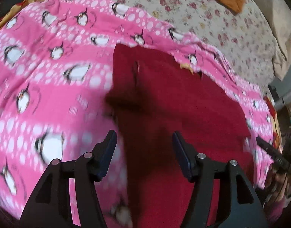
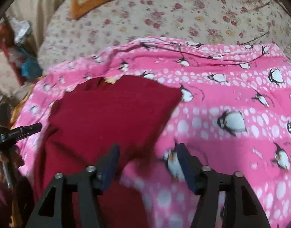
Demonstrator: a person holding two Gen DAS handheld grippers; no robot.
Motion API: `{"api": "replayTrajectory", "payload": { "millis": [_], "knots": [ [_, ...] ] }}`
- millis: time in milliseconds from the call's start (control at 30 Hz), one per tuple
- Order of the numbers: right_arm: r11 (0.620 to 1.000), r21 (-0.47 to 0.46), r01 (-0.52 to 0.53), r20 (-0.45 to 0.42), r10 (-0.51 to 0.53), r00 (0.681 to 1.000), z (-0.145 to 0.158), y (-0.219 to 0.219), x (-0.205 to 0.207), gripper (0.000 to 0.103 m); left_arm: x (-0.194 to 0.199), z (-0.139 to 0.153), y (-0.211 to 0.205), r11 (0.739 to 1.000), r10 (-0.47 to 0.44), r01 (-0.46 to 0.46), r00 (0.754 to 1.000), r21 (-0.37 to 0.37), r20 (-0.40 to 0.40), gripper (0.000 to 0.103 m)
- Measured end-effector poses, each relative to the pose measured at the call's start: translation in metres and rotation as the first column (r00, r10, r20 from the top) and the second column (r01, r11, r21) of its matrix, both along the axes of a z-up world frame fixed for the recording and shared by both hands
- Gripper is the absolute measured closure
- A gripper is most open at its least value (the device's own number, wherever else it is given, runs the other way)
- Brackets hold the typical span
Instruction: Fold small clothes
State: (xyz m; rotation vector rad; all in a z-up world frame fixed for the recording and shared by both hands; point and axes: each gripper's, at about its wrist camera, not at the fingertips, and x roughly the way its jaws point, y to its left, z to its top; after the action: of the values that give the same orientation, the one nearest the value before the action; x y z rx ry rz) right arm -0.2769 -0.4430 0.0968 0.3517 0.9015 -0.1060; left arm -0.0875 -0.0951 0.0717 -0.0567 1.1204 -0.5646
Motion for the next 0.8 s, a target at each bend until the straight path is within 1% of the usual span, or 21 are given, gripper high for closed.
{"api": "replayTrajectory", "payload": {
  "millis": [133, 267, 333, 433, 533, 700, 800],
  "knots": [
    [1.000, 0.012, -0.010, -0.016, 0.011, 1.000, 0.005, 0.007, -0.035, 0.035, -0.033, -0.007, 0.012, 1.000, -0.008, 0.009, 1.000, 0.030, -0.011, 0.042],
    [1.000, 0.007, -0.003, -0.043, 0.004, 0.999, 0.002, 0.015, -0.055, 0.034, -0.061, -0.006, 0.018, 0.998, -0.007, 0.006, 1.000, 0.063, 0.021, 0.042],
    [1.000, -0.016, -0.003, -0.068, 0.002, 0.998, -0.001, 0.023, -0.065, 0.034, -0.073, -0.004, 0.021, 0.997, -0.014, 0.011, 0.999, 0.072, 0.032, 0.042],
    [0.998, -0.052, -0.028, -0.101, 0.023, 0.995, -0.008, 0.036, -0.072, 0.034, -0.089, -0.002, 0.025, 0.997, -0.030, 0.028, 0.999, 0.069, 0.032, 0.042],
    [0.996, -0.068, -0.057, -0.121, 0.049, 0.991, -0.016, 0.048, -0.078, 0.034, -0.102, 0.000, 0.025, 0.997, -0.048, 0.046, 0.998, 0.070, 0.027, 0.042],
    [0.998, -0.013, -0.061, -0.095, 0.059, 0.994, -0.022, 0.051, -0.086, 0.034, -0.119, -0.004, 0.029, 0.998, -0.046, 0.046, 0.999, 0.043, -0.001, 0.042],
    [0.998, -0.021, -0.055, -0.110, 0.052, 0.993, -0.028, 0.054, -0.084, 0.034, -0.129, -0.011, 0.031, 0.999, -0.037, 0.037, 0.998, -0.002, -0.055, 0.042]
  ]
}}
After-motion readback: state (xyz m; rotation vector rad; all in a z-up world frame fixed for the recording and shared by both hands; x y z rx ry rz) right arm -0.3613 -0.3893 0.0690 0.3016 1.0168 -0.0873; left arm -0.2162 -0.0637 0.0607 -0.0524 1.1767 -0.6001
